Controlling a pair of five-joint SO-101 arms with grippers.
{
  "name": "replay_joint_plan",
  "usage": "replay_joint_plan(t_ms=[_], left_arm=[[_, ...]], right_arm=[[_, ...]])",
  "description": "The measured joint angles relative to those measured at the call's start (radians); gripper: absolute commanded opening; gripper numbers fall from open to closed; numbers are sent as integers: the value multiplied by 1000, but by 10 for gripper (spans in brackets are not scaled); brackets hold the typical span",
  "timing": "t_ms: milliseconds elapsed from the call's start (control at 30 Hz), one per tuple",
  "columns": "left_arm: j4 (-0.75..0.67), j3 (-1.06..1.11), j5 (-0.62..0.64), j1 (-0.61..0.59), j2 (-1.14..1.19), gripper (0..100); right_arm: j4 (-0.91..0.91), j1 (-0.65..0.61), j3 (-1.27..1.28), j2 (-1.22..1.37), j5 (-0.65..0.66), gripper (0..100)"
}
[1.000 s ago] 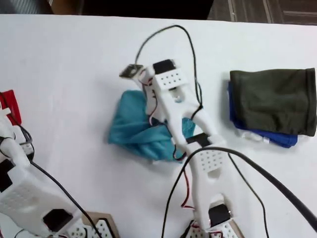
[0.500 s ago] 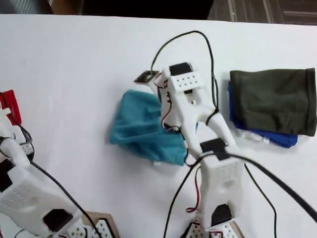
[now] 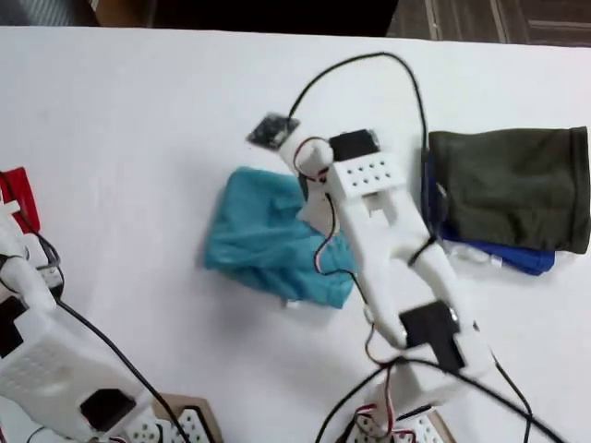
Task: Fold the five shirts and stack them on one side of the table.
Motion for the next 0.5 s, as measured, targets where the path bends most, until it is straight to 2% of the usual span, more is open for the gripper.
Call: replay_joint_plan(t_ms=[267,500], left_arm=[[0,0,0,0,0,27],[0,0,0,0,0,27]], right_arm=[[-261,0,143,23,0,22],[-298,0,161,143,0,22]])
